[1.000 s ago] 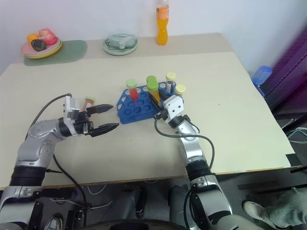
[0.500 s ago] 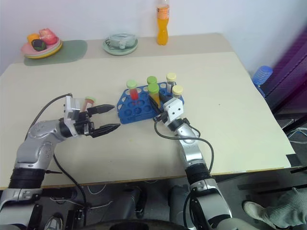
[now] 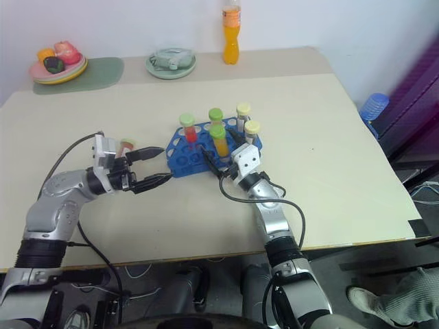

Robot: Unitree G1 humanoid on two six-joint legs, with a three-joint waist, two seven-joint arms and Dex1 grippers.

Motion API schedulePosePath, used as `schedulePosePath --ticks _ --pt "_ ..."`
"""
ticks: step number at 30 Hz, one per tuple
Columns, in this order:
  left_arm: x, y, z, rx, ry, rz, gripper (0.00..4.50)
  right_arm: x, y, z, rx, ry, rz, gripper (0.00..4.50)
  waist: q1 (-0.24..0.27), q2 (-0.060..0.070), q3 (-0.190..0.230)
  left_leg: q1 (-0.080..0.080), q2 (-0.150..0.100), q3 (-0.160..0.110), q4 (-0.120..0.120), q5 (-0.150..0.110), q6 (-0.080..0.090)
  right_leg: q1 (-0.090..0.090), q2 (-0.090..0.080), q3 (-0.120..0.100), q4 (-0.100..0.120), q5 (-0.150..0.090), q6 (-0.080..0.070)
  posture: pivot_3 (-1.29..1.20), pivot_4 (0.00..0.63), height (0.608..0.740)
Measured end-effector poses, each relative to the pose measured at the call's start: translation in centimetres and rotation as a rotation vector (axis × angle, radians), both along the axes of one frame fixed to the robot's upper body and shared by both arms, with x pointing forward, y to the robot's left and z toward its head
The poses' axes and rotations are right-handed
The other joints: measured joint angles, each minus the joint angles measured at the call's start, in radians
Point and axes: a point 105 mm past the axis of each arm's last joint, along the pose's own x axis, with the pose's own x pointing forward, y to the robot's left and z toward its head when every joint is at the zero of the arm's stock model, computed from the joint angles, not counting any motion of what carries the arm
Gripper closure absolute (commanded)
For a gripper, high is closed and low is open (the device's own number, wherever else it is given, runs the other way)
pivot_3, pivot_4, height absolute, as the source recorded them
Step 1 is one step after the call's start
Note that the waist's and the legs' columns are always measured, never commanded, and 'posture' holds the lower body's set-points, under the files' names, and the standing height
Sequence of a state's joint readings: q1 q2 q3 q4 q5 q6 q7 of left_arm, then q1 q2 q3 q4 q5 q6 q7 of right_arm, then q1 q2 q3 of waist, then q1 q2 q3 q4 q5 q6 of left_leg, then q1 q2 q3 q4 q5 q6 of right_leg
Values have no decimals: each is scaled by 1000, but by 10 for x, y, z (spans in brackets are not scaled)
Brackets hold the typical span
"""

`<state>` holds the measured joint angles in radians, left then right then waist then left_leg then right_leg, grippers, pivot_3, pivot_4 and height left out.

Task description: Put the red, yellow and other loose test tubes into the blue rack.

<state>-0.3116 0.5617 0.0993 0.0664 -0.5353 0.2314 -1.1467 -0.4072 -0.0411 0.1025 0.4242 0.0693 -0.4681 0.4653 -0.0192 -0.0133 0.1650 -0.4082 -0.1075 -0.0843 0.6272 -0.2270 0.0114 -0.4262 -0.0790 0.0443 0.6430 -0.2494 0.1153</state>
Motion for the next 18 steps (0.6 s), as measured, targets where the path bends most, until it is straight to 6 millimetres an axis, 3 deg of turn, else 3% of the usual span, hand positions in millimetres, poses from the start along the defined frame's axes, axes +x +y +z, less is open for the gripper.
schedulePosePath --ticks 5,10,18 --pt "10 2 12 -107 -10 74 154 -1 -4 5 -45 -41 -8 70 2 0 0 0 0 0 1 0 0 0 0 0 0 0 0 0 150 740" --pt "22 11 23 -216 -13 207 154 -6 -20 16 -105 -106 -31 70 3 0 0 0 0 0 1 0 0 1 0 0 0 0 0 0 150 740" --pt "44 32 30 -287 26 586 154 -40 -60 2 -301 11 -16 70 9 -1 0 -1 0 0 1 0 0 3 -1 0 0 0 0 0 150 740"
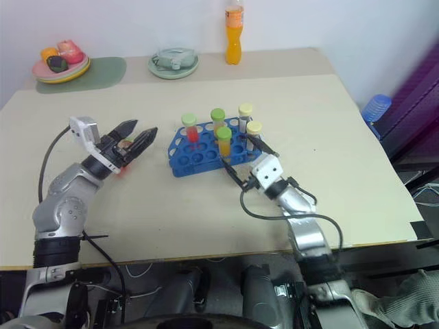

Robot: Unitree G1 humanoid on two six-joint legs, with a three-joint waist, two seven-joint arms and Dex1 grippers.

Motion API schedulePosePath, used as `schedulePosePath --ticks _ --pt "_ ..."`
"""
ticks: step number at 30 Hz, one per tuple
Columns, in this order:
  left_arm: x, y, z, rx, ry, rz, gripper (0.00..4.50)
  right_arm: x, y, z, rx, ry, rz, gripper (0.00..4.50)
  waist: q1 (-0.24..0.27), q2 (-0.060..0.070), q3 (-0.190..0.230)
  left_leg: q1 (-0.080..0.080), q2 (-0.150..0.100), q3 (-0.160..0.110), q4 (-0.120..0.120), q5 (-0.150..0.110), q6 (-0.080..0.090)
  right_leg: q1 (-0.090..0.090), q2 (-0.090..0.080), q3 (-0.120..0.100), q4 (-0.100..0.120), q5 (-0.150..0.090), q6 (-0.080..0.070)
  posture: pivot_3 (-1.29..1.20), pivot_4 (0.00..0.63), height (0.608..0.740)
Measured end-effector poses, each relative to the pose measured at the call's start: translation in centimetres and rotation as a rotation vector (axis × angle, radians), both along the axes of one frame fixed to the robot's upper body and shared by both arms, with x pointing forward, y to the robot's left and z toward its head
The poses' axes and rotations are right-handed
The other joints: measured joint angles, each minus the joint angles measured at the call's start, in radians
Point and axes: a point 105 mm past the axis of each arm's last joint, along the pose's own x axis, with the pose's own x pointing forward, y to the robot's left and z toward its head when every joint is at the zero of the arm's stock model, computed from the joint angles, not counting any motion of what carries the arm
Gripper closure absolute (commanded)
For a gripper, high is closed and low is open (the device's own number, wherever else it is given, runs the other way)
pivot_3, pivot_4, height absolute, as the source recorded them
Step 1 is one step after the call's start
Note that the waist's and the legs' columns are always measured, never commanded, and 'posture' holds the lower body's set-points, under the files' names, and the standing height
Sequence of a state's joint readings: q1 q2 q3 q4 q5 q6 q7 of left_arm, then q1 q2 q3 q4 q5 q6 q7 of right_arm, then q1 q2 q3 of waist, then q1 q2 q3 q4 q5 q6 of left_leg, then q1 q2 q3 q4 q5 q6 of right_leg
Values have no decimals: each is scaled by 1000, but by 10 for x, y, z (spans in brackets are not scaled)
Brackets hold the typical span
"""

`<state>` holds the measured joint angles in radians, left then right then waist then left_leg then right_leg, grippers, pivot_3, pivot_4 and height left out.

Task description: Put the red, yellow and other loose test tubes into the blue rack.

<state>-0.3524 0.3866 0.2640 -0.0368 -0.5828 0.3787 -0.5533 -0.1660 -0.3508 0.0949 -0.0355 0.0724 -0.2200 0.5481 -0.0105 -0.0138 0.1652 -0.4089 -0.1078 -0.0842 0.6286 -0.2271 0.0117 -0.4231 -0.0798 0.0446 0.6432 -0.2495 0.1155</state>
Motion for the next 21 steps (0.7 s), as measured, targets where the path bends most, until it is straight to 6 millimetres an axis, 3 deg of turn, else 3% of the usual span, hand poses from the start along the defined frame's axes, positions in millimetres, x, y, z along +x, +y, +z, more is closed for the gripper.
schedulePosePath --ticks 3,5,8,12,16,21 --pt "5 8 1 -7 55 107 154 -14 -15 3 -55 90 40 70 -1 0 0 0 0 0 0 0 0 1 0 0 0 0 0 0 150 740" --pt "15 17 -1 -12 172 214 154 -19 -23 15 -65 131 69 70 0 -1 0 0 0 0 1 0 0 1 0 0 1 0 0 0 150 740" --pt "24 28 -4 27 365 299 154 -21 -26 43 -48 150 126 70 -2 -2 1 0 0 0 2 0 0 0 1 0 2 0 0 0 150 740" --pt "36 31 14 63 512 328 154 -24 -16 90 -5 122 218 70 0 -5 2 -1 0 0 2 0 1 0 0 -1 2 0 1 0 150 740" --pt "38 45 -2 114 690 374 154 -26 -10 95 39 196 256 70 1 -5 3 -2 0 0 2 0 1 -1 0 -1 2 0 1 0 150 740" --pt "43 46 -10 164 856 404 154 -23 -6 106 60 190 263 70 5 -5 3 -2 0 0 2 0 1 -1 -1 -1 2 0 1 0 150 740"
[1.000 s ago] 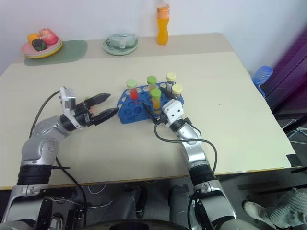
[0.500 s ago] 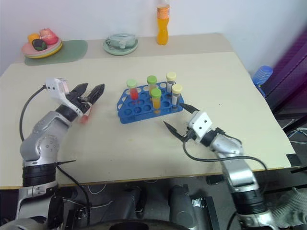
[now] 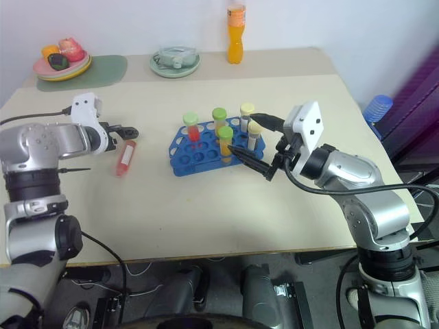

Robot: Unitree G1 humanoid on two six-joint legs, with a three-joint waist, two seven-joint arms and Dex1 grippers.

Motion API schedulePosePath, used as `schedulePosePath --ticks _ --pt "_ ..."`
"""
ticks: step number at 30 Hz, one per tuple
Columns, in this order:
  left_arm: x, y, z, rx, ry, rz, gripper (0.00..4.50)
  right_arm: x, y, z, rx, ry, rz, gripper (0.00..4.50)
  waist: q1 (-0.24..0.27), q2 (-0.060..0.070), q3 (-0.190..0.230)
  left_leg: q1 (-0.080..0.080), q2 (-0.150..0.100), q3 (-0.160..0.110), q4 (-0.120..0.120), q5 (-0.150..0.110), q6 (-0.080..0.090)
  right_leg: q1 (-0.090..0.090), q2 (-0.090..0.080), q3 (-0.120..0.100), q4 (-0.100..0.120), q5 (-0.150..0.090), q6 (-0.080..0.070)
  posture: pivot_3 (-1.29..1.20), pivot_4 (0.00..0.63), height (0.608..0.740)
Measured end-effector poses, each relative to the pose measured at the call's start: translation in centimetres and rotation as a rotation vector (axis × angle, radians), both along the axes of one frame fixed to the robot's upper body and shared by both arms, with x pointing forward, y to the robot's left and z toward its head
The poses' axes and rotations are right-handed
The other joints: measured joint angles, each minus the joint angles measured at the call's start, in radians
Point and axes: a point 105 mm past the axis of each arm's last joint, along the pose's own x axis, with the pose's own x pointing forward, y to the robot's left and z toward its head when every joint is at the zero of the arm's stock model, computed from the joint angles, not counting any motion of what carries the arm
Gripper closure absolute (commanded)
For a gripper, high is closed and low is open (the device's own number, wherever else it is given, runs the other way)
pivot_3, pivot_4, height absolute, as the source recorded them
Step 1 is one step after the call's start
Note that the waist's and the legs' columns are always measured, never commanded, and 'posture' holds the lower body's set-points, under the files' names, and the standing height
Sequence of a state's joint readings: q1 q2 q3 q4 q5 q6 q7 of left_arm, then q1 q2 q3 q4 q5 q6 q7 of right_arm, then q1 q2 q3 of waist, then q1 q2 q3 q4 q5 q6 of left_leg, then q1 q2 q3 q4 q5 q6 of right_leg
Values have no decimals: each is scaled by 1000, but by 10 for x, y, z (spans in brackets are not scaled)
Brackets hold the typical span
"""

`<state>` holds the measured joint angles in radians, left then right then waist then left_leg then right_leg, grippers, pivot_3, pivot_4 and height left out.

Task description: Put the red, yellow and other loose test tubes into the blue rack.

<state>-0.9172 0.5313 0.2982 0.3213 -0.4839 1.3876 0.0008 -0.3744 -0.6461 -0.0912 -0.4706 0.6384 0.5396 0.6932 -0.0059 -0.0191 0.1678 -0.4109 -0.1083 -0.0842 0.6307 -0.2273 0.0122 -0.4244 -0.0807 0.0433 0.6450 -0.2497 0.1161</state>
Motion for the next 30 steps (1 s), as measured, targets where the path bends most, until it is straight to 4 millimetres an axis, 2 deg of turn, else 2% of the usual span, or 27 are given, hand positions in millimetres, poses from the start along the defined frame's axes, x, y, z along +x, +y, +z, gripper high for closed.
schedulePosePath --ticks 7,14,15,17,21,22,28,30 --pt "7 -5 -27 17 193 31 154 3 -1 3 2 -2 -17 70 -1 0 0 0 0 0 0 0 0 -1 0 0 0 0 0 0 150 740" --pt "14 -13 -24 40 299 36 154 4 -1 7 0 -14 -28 70 -2 0 0 -1 0 1 0 0 0 -2 0 0 0 0 0 0 150 740" --pt "14 -12 -25 58 311 41 700 5 -2 7 1 -14 -32 0 -4 0 0 -1 0 1 0 0 0 -2 0 0 1 0 0 0 150 740" --pt "15 -11 -28 87 329 42 1457 5 -2 7 1 -11 -40 0 -5 0 0 -1 0 1 -1 0 0 -2 0 0 1 0 0 0 150 740" --pt "15 -7 -32 127 339 58 3487 5 -3 7 1 -7 -54 0 -4 0 0 -1 0 1 0 0 0 -2 -1 0 1 0 0 0 150 740" --pt "16 -7 -32 127 337 60 3750 5 -3 7 1 -8 -55 0 -3 0 0 -1 0 1 0 0 0 -2 -1 0 1 0 0 0 150 740" --pt "14 -2 -32 108 335 66 3752 3 -3 7 -1 -7 -54 0 -4 0 0 -1 0 1 0 0 0 -2 -1 0 1 0 0 0 150 740" --pt "15 -1 -32 75 274 22 3752 4 -3 6 -1 -7 -54 0 -9 0 0 -1 0 1 -1 0 0 -3 -1 1 2 0 0 0 150 740"
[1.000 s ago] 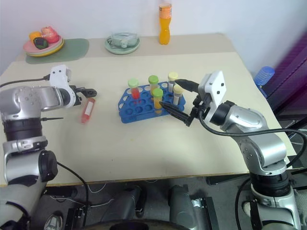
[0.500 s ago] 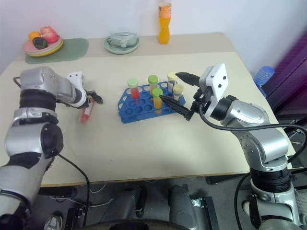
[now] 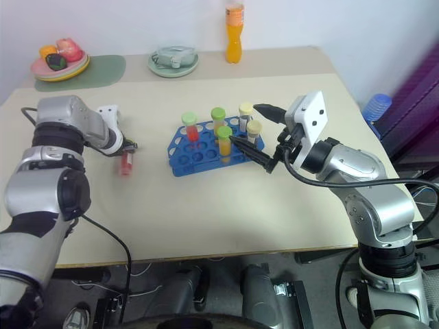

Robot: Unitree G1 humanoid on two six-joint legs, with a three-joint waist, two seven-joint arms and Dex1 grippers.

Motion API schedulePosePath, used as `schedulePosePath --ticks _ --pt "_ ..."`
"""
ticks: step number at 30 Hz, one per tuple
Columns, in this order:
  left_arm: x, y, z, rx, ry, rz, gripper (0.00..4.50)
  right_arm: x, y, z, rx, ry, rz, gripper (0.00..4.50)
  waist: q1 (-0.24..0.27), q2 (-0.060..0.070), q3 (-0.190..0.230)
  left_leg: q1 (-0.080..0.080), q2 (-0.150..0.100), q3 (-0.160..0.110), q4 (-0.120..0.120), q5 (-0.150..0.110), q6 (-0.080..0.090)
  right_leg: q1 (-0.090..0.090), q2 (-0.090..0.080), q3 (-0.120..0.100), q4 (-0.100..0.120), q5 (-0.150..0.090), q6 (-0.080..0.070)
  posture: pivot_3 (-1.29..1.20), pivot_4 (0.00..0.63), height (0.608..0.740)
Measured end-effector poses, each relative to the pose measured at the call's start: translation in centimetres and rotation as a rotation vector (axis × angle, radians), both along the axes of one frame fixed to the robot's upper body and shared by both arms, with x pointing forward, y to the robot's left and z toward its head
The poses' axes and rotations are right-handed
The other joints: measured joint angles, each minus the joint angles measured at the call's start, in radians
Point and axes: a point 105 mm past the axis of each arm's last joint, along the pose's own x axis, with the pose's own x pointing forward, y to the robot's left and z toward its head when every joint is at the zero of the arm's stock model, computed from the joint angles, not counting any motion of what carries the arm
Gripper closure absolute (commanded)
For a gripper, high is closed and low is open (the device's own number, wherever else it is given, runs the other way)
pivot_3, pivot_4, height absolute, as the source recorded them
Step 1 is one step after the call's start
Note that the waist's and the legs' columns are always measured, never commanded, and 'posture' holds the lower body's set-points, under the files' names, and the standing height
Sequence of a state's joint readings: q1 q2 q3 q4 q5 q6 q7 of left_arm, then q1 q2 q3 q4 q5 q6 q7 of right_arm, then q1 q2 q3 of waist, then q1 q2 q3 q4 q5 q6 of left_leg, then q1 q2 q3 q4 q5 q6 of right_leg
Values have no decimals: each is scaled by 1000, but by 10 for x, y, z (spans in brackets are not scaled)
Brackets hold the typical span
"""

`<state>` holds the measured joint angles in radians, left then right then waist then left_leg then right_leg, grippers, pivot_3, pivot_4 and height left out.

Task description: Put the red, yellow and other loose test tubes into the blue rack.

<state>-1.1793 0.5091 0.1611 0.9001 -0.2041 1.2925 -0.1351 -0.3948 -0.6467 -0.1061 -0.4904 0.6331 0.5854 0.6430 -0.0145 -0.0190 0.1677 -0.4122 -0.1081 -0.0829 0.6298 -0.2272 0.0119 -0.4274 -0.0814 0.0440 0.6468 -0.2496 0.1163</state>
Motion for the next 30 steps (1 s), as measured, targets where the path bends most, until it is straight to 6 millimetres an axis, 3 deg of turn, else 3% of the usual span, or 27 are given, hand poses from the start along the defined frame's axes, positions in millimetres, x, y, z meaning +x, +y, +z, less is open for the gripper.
schedulePosePath --ticks 2,4,7,9,13,17,20,24,30 --pt "2 0 1 -46 -142 -108 3752 0 0 -1 -1 4 -1 0 -3 1 0 0 1 1 -1 0 -1 0 0 2 0 0 0 0 150 740" --pt "-5 -11 12 -144 -415 -316 3752 1 -1 -3 -3 7 -5 0 -2 2 -1 0 1 1 -2 1 -2 -1 -1 3 -1 0 -1 0 150 740" --pt "-41 -31 16 -203 -596 -582 3752 1 -2 -6 -8 3 -12 0 6 0 0 -2 1 1 0 0 -1 0 -2 2 -3 0 -1 0 150 740" --pt "-57 -35 19 -212 -683 -664 3752 1 -3 -6 -6 -2 -14 0 13 1 0 -2 1 1 0 0 0 0 -2 2 -4 0 -1 0 150 740" --pt "-72 -55 70 -319 -1109 -754 3752 1 -4 -7 -8 -10 -24 0 31 0 0 -3 1 -1 2 0 1 1 -2 -1 -7 0 -2 0 150 740" --pt "-82 -67 90 -279 -1269 -863 3752 1 -8 -14 -14 -2 -41 0 27 0 0 -3 1 0 1 -1 1 2 -2 -1 -8 0 -2 0 150 740" --pt "-89 -87 87 -317 -1340 -965 3752 1 -11 -17 -19 2 -52 0 27 0 0 -3 1 0 2 -1 1 2 -1 -1 -8 1 -1 0 150 740" --pt "-91 -115 64 -399 -1360 -1037 3752 1 -19 -20 -25 10 -85 0 28 0 0 -3 1 0 2 -1 2 2 -1 -1 -8 1 -1 0 150 740" --pt "-78 -139 38 -491 -1322 -1045 3752 -2 -29 -26 -27 19 -143 0 28 0 0 -3 1 0 2 -1 2 2 -1 -1 -8 1 -1 0 150 740"
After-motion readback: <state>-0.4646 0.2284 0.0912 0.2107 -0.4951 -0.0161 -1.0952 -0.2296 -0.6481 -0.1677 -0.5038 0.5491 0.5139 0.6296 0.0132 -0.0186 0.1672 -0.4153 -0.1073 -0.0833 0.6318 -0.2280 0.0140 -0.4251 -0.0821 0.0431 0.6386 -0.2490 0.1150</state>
